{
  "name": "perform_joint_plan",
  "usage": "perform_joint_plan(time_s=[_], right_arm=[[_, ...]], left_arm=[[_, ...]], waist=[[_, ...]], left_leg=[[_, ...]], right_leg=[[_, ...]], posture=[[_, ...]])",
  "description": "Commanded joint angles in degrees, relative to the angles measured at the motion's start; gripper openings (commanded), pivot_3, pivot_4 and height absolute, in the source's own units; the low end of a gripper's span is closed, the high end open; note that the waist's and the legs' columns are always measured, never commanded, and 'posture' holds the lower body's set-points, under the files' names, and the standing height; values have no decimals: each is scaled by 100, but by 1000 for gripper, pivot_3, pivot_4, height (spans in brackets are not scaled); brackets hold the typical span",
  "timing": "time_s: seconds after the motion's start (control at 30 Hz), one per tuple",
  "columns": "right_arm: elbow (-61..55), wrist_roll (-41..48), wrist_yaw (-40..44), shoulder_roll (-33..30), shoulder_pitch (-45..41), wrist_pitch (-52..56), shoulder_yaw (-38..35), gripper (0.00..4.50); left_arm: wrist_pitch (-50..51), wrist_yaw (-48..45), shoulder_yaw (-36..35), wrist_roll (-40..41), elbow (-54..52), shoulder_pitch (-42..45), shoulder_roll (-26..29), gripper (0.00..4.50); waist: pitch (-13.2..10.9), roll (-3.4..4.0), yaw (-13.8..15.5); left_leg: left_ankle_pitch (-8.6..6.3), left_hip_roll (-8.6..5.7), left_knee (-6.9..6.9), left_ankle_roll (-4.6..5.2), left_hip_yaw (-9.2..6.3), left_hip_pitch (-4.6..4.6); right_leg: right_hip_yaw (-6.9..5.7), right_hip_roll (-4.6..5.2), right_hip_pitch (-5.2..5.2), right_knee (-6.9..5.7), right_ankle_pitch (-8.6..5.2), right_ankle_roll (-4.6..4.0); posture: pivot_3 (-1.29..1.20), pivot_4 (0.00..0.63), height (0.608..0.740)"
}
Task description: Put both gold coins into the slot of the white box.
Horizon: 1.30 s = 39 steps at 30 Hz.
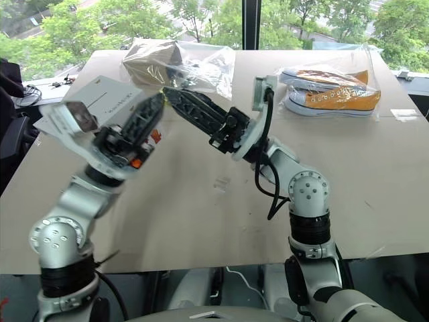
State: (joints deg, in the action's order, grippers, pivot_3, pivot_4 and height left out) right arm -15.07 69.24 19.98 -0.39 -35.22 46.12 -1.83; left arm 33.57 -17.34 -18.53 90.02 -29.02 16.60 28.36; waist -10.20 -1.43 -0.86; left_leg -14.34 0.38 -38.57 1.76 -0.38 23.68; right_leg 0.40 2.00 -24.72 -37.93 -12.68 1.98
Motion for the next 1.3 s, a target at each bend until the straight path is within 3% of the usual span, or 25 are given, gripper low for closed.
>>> perform_joint_plan(time_s=[0.03, 0.1, 0.2, 0.37, 0.5, 0.83, 1.3], right_arm=[[-298, -629, 685, -750, -34, -117, 119, 4173], [-338, -1109, 1062, -1170, -184, -306, 317, 4173], [-379, -1773, 1511, -1612, -449, -640, 544, 4173], [-331, -2627, 1935, -1977, -768, -1210, 724, 4173], [-306, -3126, 2246, -2071, -769, -1731, 845, 4173], [-427, -3371, 2364, -1885, -547, -1825, 1006, 4173], [-535, -3418, 2372, -1870, -468, -1741, 969, 4173]], left_arm=[[241, -316, -622, -318, 120, 459, 1213, 0], [468, -702, -721, -1057, 481, 542, 2198, 0], [564, -1152, -900, -1677, 1161, 715, 3097, 0], [552, -2370, -990, -2691, 1813, 603, 4084, 0], [199, -3275, -864, -3646, 2665, 476, 4513, 0], [-632, -4448, -139, -5160, 4381, 1100, 4462, 0], [-1206, -4989, 252, -6265, 5843, 1586, 4082, 0]], waist=[[-2, 2, 5], [-4, 5, -15], [-14, 19, -50], [-15, 18, -99], [-16, 19, -109], [-15, 17, -103], [-13, 13, -115]], left_leg=[[0, -1, -1, 0, 1, 1], [0, -4, 4, 1, 11, 0], [0, -11, 19, 1, 24, -3], [0, 9, 27, 0, 19, 4], [-1, 10, 35, 0, 29, 6], [-1, 12, 35, 0, 36, 16], [-1, 13, 27, 0, 38, 14]], right_leg=[[0, 1, 0, -1, -1, 1], [7, 1, 0, 11, -2, 2], [18, -5, -8, 14, -3, 4], [10, -12, -21, 15, -4, 3], [16, -6, -25, 24, -5, 4], [20, 0, -37, 18, -4, 4], [19, 1, -42, -2, -3, 4]], posture=[[0, 150, 740], [0, 150, 740], [0, 150, 740], [0, 150, 740], [0, 150, 740], [0, 150, 740], [0, 150, 740]])
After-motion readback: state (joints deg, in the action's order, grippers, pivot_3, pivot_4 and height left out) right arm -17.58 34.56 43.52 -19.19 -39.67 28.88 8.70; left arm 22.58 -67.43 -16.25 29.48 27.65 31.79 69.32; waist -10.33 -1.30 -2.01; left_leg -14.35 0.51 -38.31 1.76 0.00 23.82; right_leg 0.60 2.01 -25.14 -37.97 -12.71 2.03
